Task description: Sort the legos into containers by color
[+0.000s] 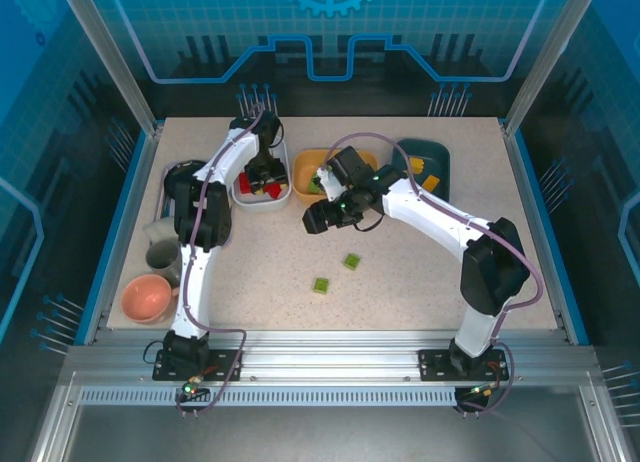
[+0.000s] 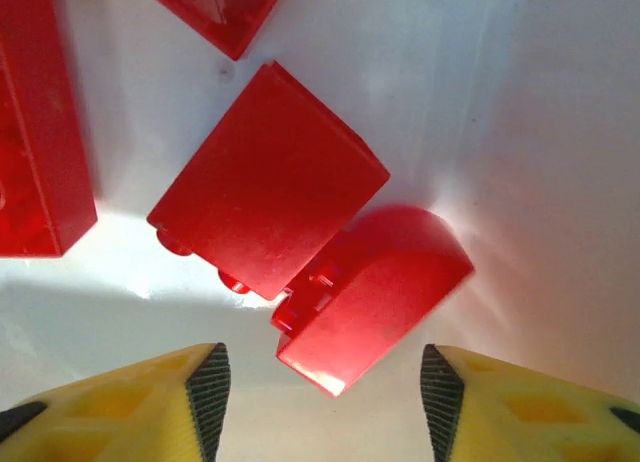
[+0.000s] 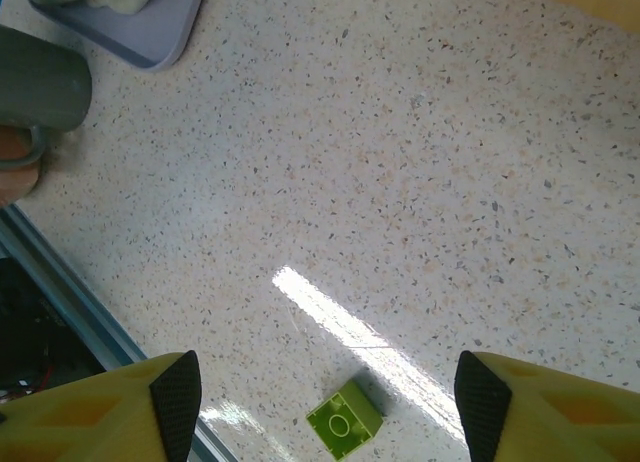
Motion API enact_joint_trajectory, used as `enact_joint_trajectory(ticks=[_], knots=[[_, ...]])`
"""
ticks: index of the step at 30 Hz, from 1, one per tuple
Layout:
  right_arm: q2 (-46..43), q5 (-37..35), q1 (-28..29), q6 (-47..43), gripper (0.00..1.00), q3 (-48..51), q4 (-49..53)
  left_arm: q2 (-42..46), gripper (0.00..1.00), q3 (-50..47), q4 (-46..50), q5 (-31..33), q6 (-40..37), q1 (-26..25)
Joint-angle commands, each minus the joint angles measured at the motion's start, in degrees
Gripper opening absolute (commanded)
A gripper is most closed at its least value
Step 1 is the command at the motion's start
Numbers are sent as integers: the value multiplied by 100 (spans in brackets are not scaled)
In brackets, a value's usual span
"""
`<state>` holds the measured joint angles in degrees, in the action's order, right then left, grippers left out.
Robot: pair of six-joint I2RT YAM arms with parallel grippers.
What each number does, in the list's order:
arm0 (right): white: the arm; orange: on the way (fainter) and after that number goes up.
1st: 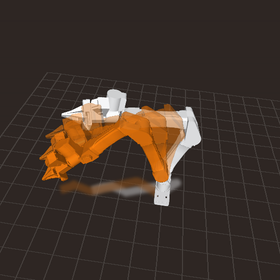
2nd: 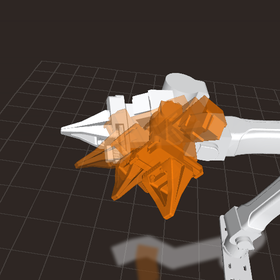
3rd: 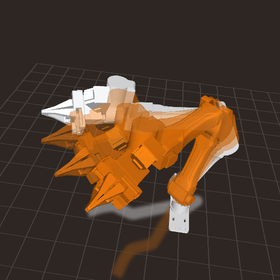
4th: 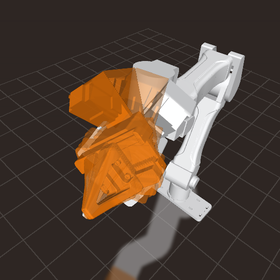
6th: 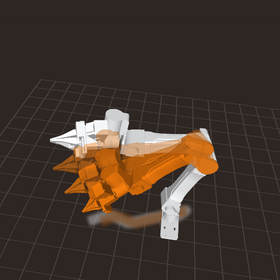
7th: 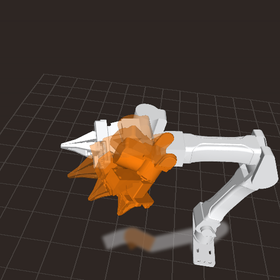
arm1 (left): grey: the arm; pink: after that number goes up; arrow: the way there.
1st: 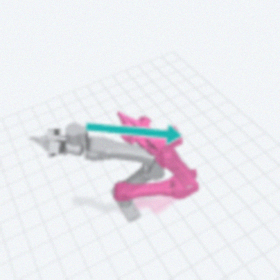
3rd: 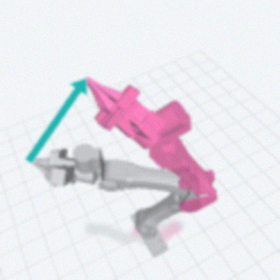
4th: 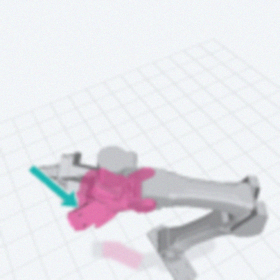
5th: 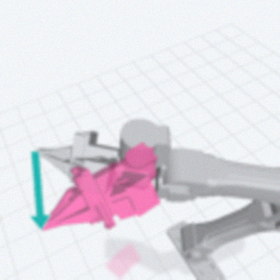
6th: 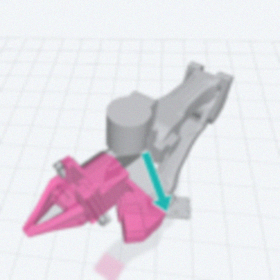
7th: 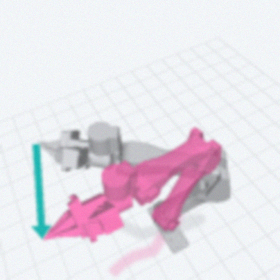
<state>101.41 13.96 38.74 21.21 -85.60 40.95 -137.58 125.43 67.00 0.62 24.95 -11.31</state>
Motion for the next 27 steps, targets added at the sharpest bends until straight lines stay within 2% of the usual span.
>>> enact_joint_trajectory(ticks=[1,8,12,16,17,20,27], knots=[[59,-80,146,-255,71,9,220,517,63,25,58,-3,-28,-59],[-85,-445,382,-457,72,272,303,1700,69,-738,-139,280,420,-259],[-82,-860,794,-488,75,436,368,2868,74,-2048,-637,138,845,-411],[21,-1110,1247,-583,83,650,352,4314,77,-3796,-1271,-283,1294,-492],[87,-1112,1352,-732,87,692,352,4747,77,-4242,-1408,-364,1400,-524],[308,-1402,1674,-1316,88,716,558,5781,77,-5318,-1530,-482,1666,-596],[821,-2054,1968,-2034,88,659,886,7700,78,-6713,-1412,-642,2245,-640]])
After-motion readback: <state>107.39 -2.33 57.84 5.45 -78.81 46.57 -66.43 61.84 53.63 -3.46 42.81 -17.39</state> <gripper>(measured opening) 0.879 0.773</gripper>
